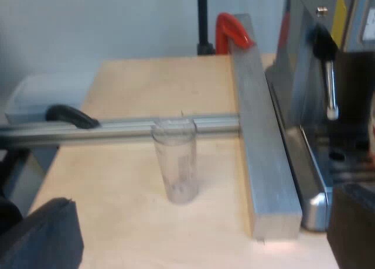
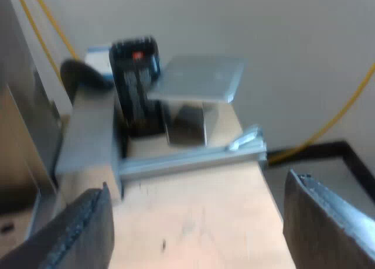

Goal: Place mug into machine

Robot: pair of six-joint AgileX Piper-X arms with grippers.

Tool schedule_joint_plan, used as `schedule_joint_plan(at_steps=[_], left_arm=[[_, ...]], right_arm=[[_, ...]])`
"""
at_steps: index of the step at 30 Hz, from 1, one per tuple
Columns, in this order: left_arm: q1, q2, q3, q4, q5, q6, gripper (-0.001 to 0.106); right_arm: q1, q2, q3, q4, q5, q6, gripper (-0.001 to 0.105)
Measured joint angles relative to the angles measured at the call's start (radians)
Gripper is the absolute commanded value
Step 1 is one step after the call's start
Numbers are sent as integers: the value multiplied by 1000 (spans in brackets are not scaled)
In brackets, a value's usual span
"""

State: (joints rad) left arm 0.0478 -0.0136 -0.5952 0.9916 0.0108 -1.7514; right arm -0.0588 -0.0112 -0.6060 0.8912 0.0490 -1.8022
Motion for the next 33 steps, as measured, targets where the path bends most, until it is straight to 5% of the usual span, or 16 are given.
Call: schedule_joint_plan(at_steps=[8, 26, 33], left_arm=[[0, 0, 91, 9, 66, 0, 86], [0, 2, 113, -13, 72, 0, 86], [0, 2, 115, -15, 121, 20, 86]], right_arm=[[0, 0, 51, 73, -8, 0, 63], [0, 0, 106, 107, -49, 0, 63], [0, 0, 106, 107, -49, 0, 63]])
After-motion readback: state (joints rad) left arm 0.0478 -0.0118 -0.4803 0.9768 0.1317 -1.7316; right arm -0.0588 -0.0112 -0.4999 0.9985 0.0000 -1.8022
